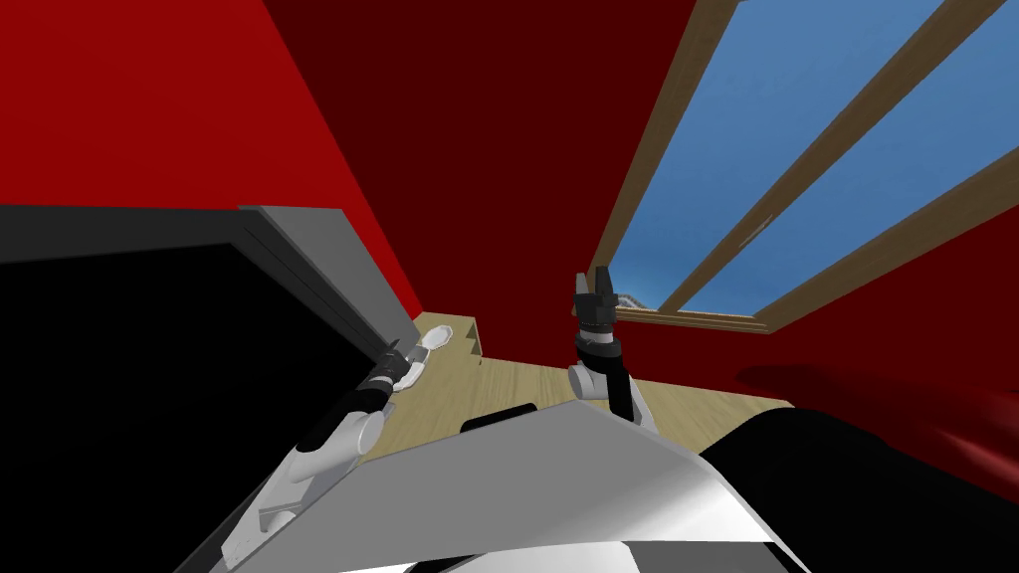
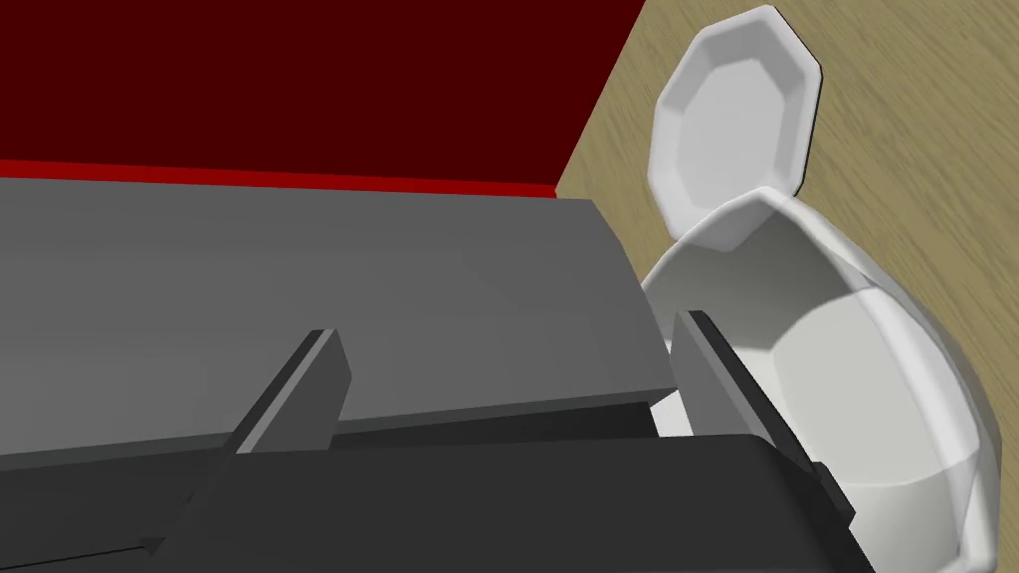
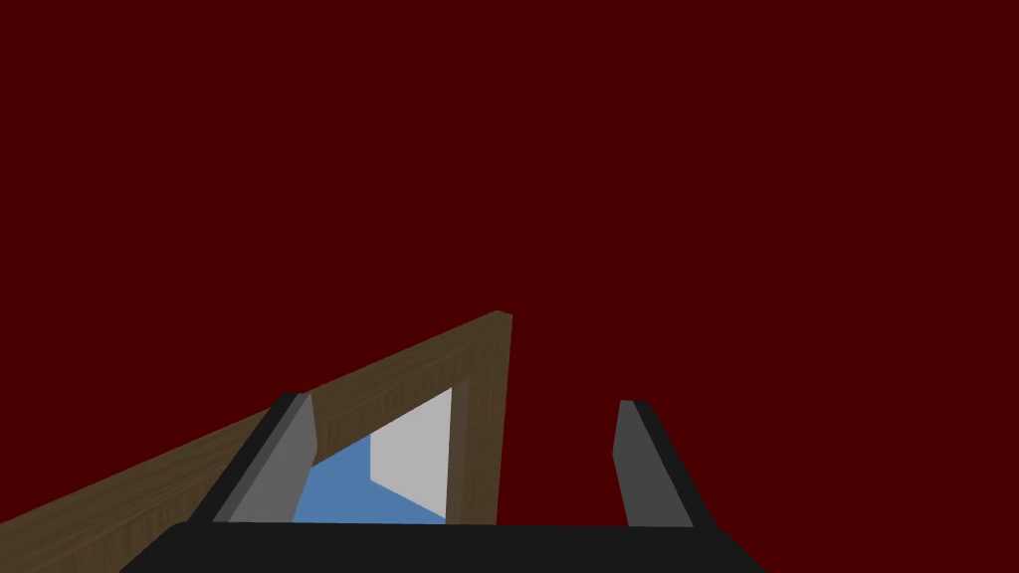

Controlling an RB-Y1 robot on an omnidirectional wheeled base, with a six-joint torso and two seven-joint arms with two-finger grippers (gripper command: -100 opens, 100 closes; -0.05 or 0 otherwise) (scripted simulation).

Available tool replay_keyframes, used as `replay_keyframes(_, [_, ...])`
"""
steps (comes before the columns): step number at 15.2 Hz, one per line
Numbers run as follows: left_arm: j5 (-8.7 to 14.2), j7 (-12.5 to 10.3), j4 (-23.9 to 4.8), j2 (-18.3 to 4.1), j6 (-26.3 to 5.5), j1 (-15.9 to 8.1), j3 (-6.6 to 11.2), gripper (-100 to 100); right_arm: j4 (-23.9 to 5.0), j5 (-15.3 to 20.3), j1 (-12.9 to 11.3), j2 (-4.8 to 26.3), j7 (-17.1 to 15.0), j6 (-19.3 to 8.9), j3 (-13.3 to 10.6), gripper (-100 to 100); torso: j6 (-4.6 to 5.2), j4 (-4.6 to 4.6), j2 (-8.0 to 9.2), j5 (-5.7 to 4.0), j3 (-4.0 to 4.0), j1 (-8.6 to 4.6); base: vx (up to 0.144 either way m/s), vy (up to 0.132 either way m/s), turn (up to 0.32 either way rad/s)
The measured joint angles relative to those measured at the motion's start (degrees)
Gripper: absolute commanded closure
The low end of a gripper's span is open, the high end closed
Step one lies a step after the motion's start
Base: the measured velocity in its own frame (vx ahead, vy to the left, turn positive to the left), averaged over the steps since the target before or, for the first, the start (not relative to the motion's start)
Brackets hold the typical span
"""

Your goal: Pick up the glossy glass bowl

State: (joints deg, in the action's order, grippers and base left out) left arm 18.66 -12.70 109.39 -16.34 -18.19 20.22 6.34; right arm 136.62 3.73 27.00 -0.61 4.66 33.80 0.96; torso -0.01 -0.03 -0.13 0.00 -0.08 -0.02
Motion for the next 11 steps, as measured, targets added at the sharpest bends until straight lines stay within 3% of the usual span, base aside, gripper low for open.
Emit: replay_keyframes(11, [2.81,-3.98,-3.7,-1.05,-11.45,-1.63,1.69,-100,0.0,0.0,0.0,0.0,0.0,0.0,0.0,0,-0.01,0.0,0.01,0.0,0.01,0.02,0.025,-0.005,0.023])
